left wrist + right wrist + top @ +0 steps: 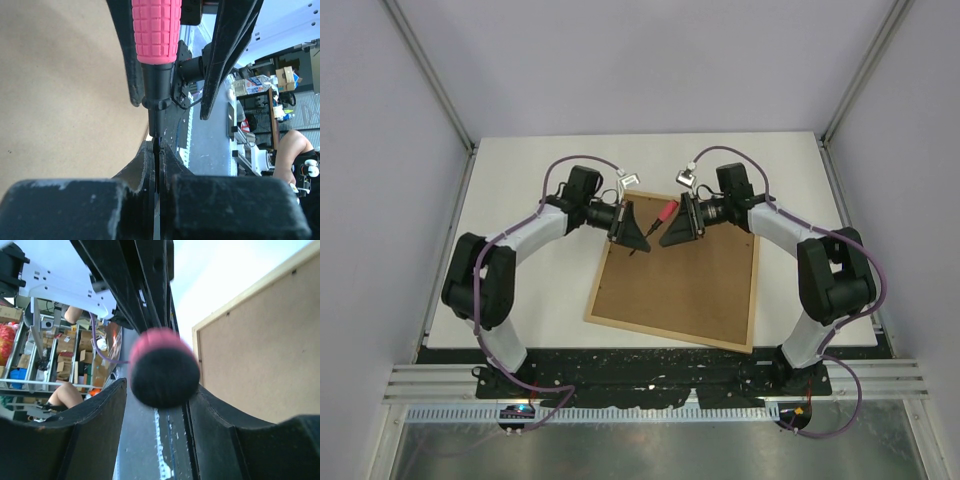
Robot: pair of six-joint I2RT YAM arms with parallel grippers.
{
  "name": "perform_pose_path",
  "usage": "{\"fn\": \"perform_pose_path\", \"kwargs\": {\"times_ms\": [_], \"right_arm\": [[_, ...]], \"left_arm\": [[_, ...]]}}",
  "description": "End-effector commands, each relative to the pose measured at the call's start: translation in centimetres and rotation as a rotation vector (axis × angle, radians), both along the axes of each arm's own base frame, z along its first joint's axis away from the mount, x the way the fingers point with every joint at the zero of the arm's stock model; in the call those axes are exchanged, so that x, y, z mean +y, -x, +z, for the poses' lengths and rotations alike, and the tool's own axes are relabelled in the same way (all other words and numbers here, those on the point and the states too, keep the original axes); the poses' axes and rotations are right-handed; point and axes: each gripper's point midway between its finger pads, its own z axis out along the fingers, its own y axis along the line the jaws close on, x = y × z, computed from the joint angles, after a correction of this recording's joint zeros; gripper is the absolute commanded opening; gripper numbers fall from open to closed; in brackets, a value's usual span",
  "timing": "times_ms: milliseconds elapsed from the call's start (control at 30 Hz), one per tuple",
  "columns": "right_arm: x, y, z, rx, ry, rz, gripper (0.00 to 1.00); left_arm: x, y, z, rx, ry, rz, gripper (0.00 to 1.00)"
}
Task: Take the photo out of the frame
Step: Adjust the screwdriver.
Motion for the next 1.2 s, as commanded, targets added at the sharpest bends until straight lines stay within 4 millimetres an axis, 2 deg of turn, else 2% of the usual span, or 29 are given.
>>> {"fn": "perform_pose_path", "kwargs": {"times_ms": [0, 167, 300, 400, 633, 667, 733, 767, 967, 1000, 1033, 1067, 1167], "right_arm": [[1.1, -2.3, 3.8, -0.144, -0.080, -0.049, 0.58], [1.6, -3.1, 4.6, -0.143, -0.112, -0.055, 0.56], [1.7, -3.3, 4.8, -0.154, -0.114, -0.050, 0.50], [2.0, -3.0, 4.7, -0.162, -0.112, -0.030, 0.41], [2.3, -1.3, 4.5, -0.153, -0.113, 0.042, 0.40], [2.3, -0.9, 4.6, -0.148, -0.119, 0.056, 0.38], [2.5, -0.3, 4.6, -0.137, -0.117, 0.082, 0.21], [2.6, -0.1, 4.6, -0.133, -0.112, 0.088, 0.08], [2.6, -0.1, 4.5, -0.212, -0.085, 0.070, 0.08], [2.7, -0.2, 4.6, -0.226, -0.079, 0.058, 0.08], [2.5, -0.3, 4.4, -0.233, -0.076, 0.048, 0.08], [2.5, -0.8, 4.3, -0.257, -0.070, 0.026, 0.08], [1.6, -2.1, 3.5, -0.285, -0.060, -0.063, 0.08]], "left_arm": [[-1.4, -0.1, 2.6, -0.076, 0.060, -0.030, 0.00], [-1.7, 0.5, 2.4, -0.054, 0.061, -0.048, 0.00], [-1.7, 0.8, 2.5, -0.055, 0.063, -0.051, 0.00], [-1.7, 0.6, 2.5, -0.059, 0.061, -0.048, 0.00], [-1.9, 0.2, 2.8, -0.068, 0.062, -0.036, 0.00], [-1.9, 0.1, 2.7, -0.069, 0.061, -0.035, 0.00], [-1.9, 0.0, 2.8, -0.071, 0.061, -0.030, 0.00], [-1.9, 0.0, 2.8, -0.071, 0.060, -0.029, 0.00], [-1.5, -0.2, 2.6, -0.090, 0.043, -0.015, 0.01], [-1.3, -0.4, 2.6, -0.088, 0.035, -0.004, 0.10], [-0.9, -0.7, 2.8, -0.093, 0.031, 0.009, 0.27], [-0.2, -1.3, 2.9, -0.094, 0.022, 0.033, 0.39], [2.3, -3.3, 2.7, -0.125, -0.022, 0.124, 0.66]]}}
